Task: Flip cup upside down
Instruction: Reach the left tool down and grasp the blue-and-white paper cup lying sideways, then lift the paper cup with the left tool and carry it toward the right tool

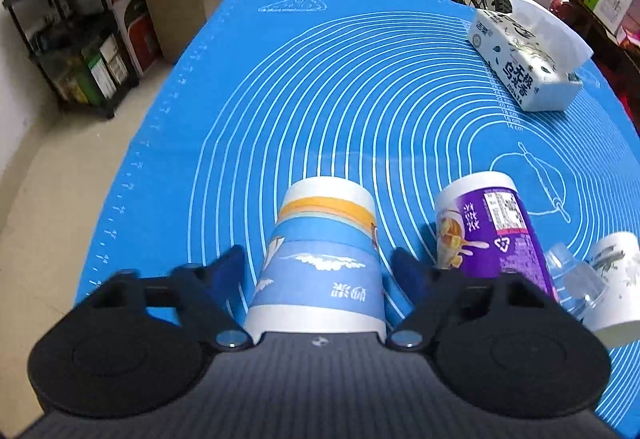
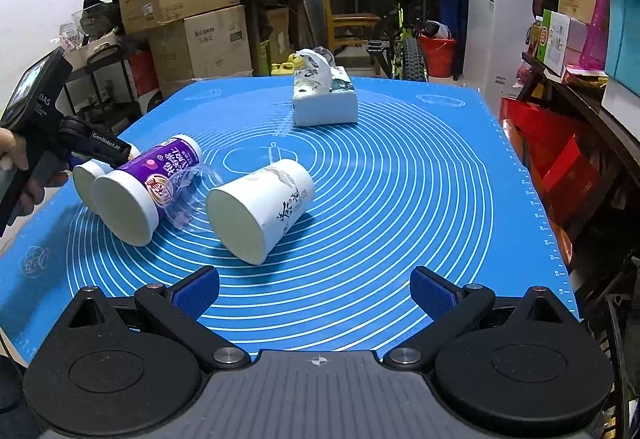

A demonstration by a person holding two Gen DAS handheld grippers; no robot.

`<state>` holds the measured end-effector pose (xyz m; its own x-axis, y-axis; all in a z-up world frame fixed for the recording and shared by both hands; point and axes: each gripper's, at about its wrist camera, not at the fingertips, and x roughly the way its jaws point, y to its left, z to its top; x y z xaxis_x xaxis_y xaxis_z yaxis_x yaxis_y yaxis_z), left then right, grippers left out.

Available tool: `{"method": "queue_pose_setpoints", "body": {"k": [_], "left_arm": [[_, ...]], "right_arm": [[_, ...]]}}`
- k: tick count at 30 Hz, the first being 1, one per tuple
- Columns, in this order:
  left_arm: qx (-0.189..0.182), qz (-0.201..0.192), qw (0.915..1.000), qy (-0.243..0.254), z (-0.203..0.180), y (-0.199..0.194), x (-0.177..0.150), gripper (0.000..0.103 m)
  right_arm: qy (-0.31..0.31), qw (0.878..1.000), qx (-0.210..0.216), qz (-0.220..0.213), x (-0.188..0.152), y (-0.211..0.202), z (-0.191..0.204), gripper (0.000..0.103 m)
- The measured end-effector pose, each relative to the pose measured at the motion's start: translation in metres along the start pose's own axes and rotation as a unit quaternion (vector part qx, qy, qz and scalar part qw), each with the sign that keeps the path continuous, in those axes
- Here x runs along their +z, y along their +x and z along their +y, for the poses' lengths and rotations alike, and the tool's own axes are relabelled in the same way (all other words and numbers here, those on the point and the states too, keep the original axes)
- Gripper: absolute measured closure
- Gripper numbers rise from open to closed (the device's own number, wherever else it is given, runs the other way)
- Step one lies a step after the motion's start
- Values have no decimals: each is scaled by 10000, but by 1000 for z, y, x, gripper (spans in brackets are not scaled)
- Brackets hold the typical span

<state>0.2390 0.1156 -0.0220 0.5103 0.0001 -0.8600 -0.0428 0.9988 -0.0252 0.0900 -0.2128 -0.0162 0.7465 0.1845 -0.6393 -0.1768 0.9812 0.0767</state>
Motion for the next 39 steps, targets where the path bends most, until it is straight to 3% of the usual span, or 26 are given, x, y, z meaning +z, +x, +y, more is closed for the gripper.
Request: {"method": "queue_pose_setpoints", "body": {"k": [2, 13, 18, 24, 31, 39], "left_arm": [[-43, -4, 10000, 28, 1, -2, 0, 41], [149, -527, 9984, 146, -7, -43, -5, 42], [179, -1146, 9928, 299, -22, -94, -33, 42], [54, -1559, 9862, 557, -63, -135, -82, 42], [-445, -999, 9909, 789, -112, -121, -132, 42], [-725, -364, 9930, 858, -159, -74, -136, 42]], "right_arm": [[-20, 10000, -23, 19, 0, 1, 1, 2], [-98, 9998, 102, 110, 3, 8, 11, 2], [-100, 9999, 111, 1, 4, 2, 11, 2], [-52, 9998, 120, -159, 3, -11, 7, 2], [-72, 9998, 83, -177, -4, -27, 3, 2], [50, 9999, 0, -129, -15, -35, -8, 2]]}}
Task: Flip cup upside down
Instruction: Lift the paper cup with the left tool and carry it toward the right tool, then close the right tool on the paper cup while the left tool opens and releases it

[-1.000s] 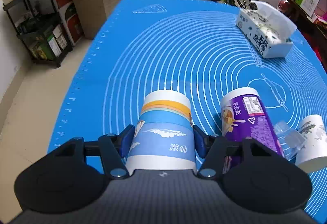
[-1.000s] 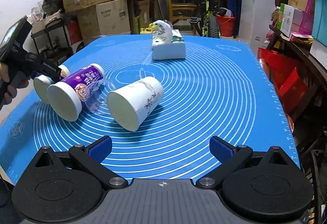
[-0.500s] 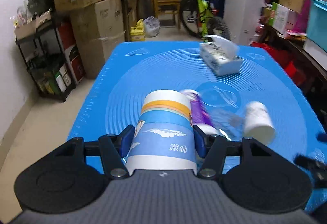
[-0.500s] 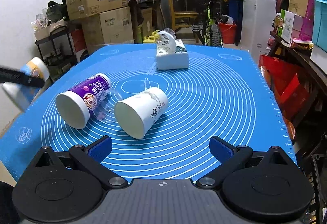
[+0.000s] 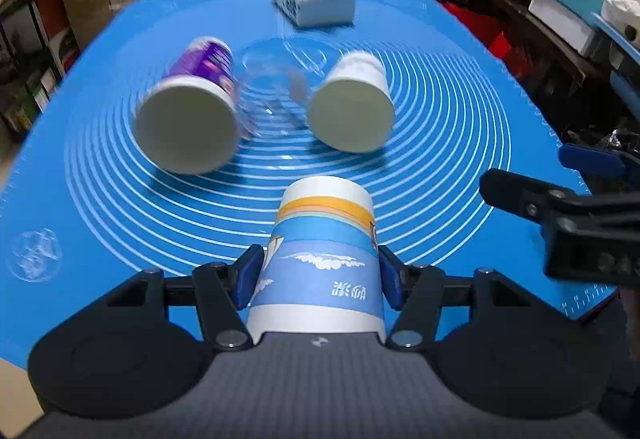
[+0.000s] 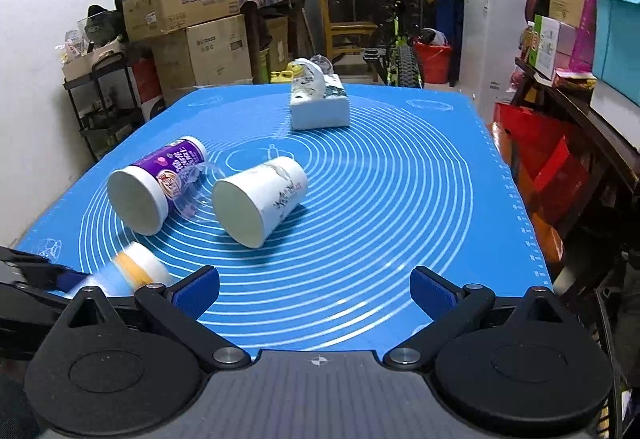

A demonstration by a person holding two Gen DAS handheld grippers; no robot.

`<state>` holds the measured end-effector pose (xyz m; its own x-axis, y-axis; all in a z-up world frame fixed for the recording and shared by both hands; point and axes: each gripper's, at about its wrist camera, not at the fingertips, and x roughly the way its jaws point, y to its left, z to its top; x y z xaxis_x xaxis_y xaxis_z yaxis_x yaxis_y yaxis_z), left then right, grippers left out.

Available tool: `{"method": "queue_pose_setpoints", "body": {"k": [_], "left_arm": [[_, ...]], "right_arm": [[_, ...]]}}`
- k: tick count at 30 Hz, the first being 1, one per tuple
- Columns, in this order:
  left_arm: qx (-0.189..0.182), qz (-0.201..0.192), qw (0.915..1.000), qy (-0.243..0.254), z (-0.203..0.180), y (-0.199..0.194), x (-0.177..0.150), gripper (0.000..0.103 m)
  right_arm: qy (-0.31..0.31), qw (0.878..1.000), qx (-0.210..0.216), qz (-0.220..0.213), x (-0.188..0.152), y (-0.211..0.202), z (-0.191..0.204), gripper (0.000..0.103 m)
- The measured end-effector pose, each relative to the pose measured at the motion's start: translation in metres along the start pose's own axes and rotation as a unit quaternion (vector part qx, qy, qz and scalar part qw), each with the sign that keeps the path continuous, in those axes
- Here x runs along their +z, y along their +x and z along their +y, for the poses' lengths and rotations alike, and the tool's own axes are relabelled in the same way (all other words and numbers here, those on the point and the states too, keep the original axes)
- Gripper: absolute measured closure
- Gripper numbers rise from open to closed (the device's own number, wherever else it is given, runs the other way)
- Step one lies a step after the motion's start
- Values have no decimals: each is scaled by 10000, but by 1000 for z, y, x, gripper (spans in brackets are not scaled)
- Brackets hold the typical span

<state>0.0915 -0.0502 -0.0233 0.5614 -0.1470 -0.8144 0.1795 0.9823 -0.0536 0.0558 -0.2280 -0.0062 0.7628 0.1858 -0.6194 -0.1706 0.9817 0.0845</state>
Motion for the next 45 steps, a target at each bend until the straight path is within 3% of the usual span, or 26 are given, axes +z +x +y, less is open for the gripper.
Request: {"method": "queue_pose_setpoints", "body": {"k": [8, 11, 25, 32, 39, 45], "left_arm": [[134, 170, 9998, 19, -6, 12, -4, 40], [307, 97, 9994, 134, -8, 10, -7, 19], [230, 31, 9996, 169, -5, 4, -4, 19], [131, -313, 9994, 102, -1, -28, 0, 19], [373, -711, 9966, -200, 36, -63, 2, 15], [904, -789, 9905, -667, 84, -64, 1, 15]], "right_arm": [[94, 9999, -75, 65, -7, 0, -11, 2], [106, 9999, -81, 83, -8, 2, -12, 2], [49, 9999, -7, 134, -8, 4, -7, 2], [82, 9998, 70, 140, -1, 1, -7, 2], [-60, 9987, 452, 228, 19, -7, 18, 2], [150, 9911, 997, 870, 35, 15, 51, 4]]}}
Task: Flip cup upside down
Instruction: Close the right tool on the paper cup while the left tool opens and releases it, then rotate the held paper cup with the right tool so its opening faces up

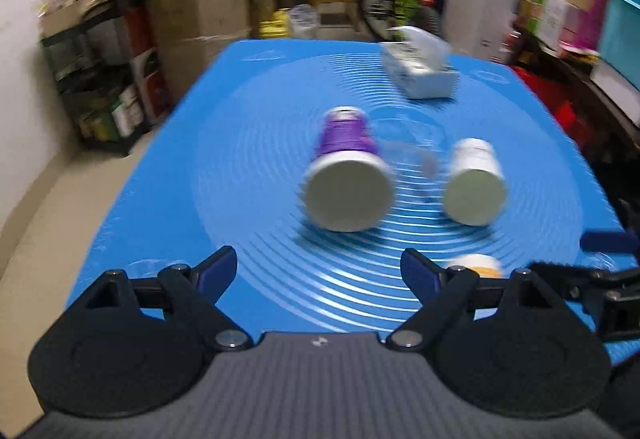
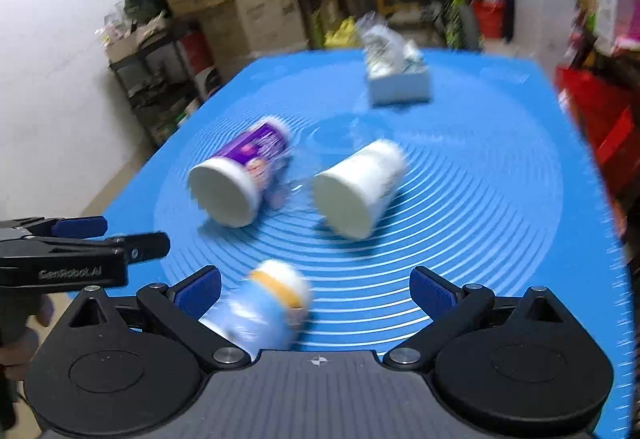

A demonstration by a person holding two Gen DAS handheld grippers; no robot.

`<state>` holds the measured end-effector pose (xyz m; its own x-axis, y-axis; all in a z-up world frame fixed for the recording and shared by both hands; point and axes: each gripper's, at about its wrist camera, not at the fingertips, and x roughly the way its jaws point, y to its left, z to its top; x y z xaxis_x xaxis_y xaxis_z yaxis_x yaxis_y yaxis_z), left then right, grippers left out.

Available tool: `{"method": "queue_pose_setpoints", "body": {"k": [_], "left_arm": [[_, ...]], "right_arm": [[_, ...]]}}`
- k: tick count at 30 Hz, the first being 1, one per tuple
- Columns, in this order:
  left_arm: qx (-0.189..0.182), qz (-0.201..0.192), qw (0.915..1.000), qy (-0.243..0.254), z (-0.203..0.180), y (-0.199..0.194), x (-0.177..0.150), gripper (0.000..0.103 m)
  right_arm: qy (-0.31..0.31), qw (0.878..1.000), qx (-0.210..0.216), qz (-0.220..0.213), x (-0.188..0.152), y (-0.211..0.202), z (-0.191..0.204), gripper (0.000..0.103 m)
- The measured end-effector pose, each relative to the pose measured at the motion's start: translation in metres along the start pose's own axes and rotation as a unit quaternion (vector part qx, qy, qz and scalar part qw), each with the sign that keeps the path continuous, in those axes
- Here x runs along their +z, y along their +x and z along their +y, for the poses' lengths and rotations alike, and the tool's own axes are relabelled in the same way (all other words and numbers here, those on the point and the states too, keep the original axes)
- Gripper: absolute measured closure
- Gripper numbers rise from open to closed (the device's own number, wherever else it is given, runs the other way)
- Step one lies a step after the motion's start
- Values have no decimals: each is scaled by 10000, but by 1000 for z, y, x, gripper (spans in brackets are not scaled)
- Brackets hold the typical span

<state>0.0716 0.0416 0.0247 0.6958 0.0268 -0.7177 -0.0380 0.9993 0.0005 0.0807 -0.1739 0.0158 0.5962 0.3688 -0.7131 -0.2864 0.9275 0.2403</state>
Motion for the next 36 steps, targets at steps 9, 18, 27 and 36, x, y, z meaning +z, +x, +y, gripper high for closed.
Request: {"method": "queue_pose_setpoints", "body": {"k": [9, 18, 27, 36], "left_arm": [[203, 155, 9994, -241, 33, 15, -6, 15], [99, 290, 9992, -240, 35, 23, -13, 15], [34, 137, 9998, -118, 21, 18, -12, 15], [-219, 87, 9994, -246, 9, 16, -16, 15]], "right_arm": [[1005, 9878, 330, 1146, 11, 66, -1, 10], [1313, 9762, 675, 1589, 5, 86, -6, 35], [248, 9997, 74, -6, -9, 44, 7, 39], [-1334, 9545, -1136, -2415, -54, 17, 19, 39]]}}
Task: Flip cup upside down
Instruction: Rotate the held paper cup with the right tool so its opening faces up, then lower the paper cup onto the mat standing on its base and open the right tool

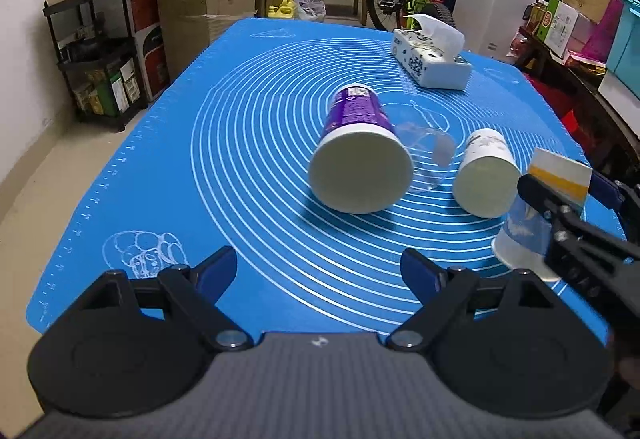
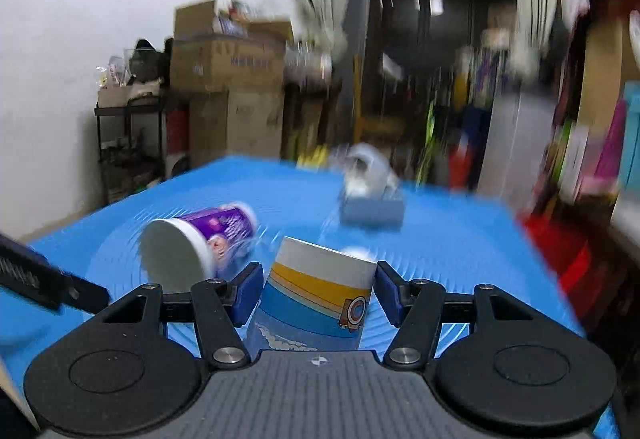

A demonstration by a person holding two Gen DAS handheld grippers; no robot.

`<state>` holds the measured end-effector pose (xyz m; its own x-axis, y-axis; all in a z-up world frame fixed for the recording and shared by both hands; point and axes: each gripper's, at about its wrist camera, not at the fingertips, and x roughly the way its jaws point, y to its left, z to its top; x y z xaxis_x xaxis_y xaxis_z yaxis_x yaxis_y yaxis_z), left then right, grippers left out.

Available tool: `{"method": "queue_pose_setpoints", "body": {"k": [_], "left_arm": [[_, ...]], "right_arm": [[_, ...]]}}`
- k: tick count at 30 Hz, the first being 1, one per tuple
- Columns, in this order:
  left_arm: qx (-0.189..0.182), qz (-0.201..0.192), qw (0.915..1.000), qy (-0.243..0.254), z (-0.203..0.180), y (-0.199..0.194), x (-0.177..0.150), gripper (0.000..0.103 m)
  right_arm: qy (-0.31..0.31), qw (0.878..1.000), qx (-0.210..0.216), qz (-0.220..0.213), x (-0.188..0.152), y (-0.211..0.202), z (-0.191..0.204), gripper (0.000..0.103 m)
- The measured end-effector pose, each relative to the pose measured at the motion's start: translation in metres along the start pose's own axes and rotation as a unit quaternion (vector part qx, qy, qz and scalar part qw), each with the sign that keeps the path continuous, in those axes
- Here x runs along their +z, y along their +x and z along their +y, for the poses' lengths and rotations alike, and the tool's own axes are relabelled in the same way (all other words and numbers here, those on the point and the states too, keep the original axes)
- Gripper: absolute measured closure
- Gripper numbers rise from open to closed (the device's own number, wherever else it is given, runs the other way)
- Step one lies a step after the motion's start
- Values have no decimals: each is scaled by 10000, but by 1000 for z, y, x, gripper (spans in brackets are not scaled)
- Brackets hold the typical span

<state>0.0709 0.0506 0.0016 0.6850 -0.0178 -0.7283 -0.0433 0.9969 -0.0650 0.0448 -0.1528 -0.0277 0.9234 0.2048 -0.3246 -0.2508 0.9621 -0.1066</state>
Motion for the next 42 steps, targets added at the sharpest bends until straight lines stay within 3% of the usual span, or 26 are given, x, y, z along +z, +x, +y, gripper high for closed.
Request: {"method": "queue_pose_setpoints", "body": {"k": [13, 16, 22, 29, 37, 42], "left_arm": [[-252, 31, 9995, -184, -3, -1, -10, 15], [-229, -88, 9996, -127, -6, -4, -13, 15], [-120, -728, 9973, 24, -21, -20, -30, 15], [-133, -1337, 9901, 414, -44, -39, -59, 15], [-141, -1457, 9875, 588, -53, -45, -84, 15], [-208, -1317, 9889, 658, -50, -45, -95, 15]], "right_arm": [[-81, 9995, 222, 219, -29, -13, 3, 41], [-30, 9992, 233, 324, -29, -17, 0, 35], [153, 9975, 421, 553, -26, -31, -7, 29], [357, 9976, 375, 461, -34, -72, -20, 24], [435, 9986, 86, 298, -47, -111, -26, 21], [471, 9981, 49, 394, -57, -125, -29, 21]]}}
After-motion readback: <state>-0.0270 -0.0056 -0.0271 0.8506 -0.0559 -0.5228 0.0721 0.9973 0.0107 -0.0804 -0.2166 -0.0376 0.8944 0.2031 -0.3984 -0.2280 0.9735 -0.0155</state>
